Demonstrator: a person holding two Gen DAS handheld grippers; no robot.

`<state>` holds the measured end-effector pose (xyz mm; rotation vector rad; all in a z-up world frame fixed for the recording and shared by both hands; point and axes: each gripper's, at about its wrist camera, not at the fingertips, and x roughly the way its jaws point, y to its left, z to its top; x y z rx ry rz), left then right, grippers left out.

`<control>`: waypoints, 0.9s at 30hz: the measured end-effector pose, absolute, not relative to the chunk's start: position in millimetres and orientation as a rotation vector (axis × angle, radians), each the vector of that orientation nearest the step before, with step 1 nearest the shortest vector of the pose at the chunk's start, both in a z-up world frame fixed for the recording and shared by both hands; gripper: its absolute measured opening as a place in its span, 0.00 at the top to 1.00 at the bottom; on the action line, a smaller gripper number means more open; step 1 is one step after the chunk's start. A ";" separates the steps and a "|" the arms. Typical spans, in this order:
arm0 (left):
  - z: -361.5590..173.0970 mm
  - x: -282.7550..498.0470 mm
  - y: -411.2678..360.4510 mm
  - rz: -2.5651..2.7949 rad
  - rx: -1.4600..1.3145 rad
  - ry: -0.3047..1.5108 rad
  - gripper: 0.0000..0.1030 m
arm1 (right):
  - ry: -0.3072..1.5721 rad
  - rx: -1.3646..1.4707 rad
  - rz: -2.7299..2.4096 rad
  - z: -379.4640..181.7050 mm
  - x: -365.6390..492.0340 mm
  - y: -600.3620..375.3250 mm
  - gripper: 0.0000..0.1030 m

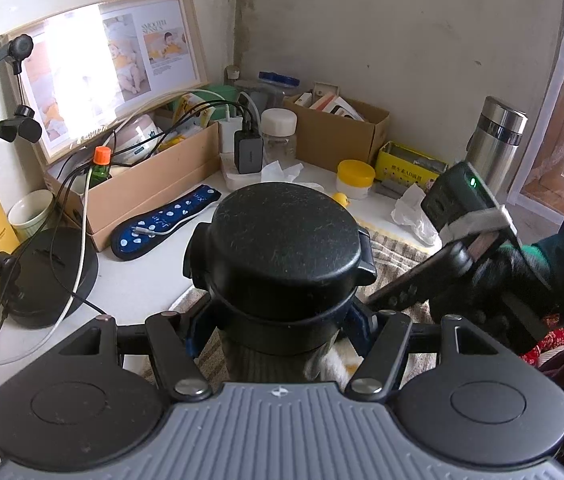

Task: Clean container
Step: 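Wipe the cloth down the black bottle's side with the right gripper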

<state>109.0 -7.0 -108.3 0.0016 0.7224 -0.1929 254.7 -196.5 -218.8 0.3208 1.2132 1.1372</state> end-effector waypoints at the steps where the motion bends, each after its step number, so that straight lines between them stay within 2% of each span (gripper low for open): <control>1: -108.1 109.5 -7.4 -0.194 0.004 0.724 0.37 | 1.202 0.267 1.132 -219.3 250.8 -192.9 0.81; 5: -107.9 111.8 -9.0 -0.208 0.028 0.730 0.37 | 1.132 0.073 1.123 -216.4 236.3 -180.1 0.81; 8: -106.7 114.6 -6.4 -0.285 0.090 0.737 0.38 | 1.131 0.051 1.131 -213.4 238.6 -181.1 0.81; 18: -109.1 115.6 -3.6 -0.154 -0.028 0.836 0.34 | 1.097 0.226 1.148 -196.5 249.7 -200.4 0.81; 27: -101.4 102.4 -29.9 0.156 -0.170 0.730 0.34 | 1.054 0.288 1.221 -175.0 244.4 -205.9 0.81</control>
